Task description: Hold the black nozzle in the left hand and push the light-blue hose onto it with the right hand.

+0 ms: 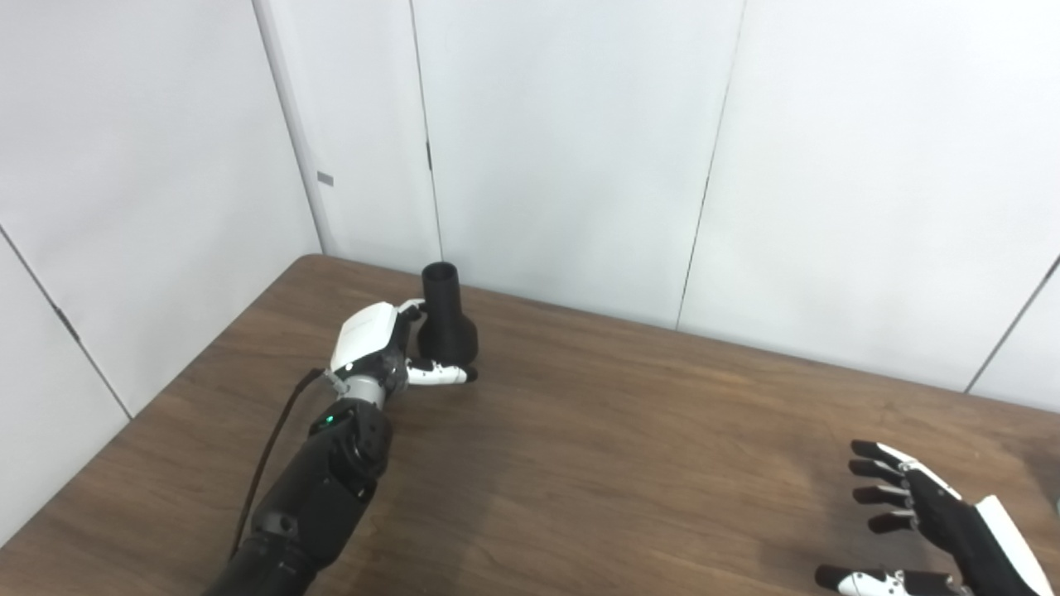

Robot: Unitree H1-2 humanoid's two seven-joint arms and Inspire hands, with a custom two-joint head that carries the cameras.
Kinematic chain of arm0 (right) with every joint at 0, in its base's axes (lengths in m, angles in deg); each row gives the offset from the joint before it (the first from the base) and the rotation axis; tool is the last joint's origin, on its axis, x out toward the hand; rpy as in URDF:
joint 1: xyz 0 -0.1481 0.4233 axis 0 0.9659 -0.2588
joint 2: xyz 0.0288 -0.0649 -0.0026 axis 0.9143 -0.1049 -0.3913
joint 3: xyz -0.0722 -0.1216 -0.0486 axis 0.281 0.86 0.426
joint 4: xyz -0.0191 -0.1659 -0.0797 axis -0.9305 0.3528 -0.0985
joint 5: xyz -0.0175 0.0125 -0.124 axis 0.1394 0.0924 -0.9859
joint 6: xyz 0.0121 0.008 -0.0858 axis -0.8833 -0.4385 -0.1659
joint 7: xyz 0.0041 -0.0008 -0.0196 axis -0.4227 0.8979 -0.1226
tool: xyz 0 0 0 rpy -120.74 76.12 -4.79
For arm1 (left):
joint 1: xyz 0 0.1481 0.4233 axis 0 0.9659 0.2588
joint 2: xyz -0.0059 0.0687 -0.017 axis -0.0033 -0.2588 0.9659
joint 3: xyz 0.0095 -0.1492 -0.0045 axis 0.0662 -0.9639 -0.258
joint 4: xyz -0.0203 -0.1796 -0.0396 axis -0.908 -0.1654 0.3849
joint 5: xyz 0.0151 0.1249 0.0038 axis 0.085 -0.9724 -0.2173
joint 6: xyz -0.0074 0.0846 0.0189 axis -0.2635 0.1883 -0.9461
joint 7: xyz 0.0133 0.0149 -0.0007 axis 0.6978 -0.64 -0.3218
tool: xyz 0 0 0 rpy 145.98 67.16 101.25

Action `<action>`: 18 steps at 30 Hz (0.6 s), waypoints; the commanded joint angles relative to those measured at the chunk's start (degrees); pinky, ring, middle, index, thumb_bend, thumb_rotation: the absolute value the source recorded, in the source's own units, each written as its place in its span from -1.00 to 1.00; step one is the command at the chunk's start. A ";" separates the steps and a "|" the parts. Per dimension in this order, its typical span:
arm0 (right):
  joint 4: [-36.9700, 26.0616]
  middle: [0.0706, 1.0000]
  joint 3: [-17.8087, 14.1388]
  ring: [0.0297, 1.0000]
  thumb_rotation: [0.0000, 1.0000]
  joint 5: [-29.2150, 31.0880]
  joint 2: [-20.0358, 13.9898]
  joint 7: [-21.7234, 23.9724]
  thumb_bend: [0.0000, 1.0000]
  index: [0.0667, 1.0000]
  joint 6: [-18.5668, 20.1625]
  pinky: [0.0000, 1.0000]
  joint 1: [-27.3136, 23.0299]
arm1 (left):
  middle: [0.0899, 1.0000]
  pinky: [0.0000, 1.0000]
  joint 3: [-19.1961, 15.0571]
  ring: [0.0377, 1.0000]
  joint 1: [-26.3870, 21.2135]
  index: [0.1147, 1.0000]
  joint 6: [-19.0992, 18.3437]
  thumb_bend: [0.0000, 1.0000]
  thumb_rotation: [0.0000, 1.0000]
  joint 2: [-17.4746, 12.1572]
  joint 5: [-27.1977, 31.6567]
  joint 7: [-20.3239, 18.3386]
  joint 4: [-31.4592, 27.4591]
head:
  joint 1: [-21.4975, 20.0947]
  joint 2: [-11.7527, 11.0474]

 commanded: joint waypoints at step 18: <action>-3.34 0.68 -0.51 0.40 -1.00 -0.09 -1.92 0.39 0.50 0.59 0.08 0.17 -1.01 | -0.02 0.01 7.05 0.04 -5.37 -0.21 6.49 0.04 -1.00 0.73 -2.14 4.62 13.50 | -0.65 1.74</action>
